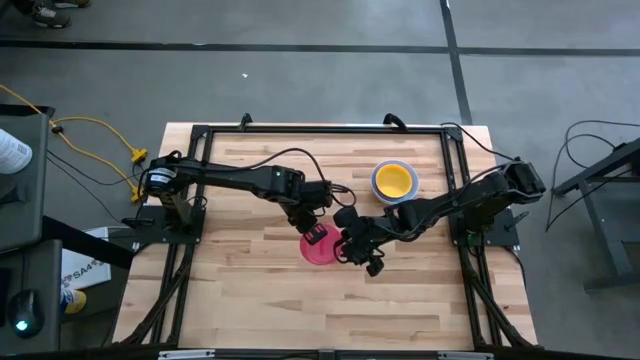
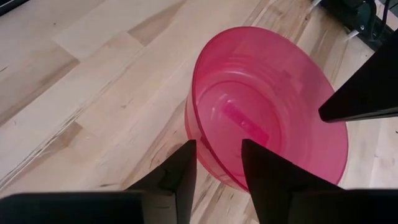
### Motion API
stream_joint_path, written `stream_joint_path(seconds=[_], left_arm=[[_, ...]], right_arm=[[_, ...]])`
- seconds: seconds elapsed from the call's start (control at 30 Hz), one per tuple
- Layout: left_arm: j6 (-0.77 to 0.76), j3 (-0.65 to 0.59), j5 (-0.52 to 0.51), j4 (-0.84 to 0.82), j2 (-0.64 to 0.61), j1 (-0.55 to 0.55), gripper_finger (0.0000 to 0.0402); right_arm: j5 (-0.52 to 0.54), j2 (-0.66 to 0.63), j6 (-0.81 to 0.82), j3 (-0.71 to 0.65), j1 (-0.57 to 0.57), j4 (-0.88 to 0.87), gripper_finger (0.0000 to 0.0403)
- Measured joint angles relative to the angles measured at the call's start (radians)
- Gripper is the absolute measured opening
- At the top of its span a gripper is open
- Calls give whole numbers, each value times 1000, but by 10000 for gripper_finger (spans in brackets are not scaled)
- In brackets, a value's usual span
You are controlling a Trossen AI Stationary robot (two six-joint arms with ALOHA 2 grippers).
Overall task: Nest bowls inside each other
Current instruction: Stack the red bowl on the yellow bowl
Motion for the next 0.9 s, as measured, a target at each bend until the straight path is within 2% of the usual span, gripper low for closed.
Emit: stream_joint_path(seconds=[0.4, 0.63, 0.9], left_arm=[[1, 0, -3, 5, 0, 0, 0], [30, 1, -6, 26, 0, 0, 5], [149, 1, -7, 120, 0, 0, 52]], right_arm=[[-8, 0, -19, 0, 1, 1, 11], [-14, 0, -18, 0, 1, 2, 5], [-31, 0, -9, 0, 10, -5, 3]])
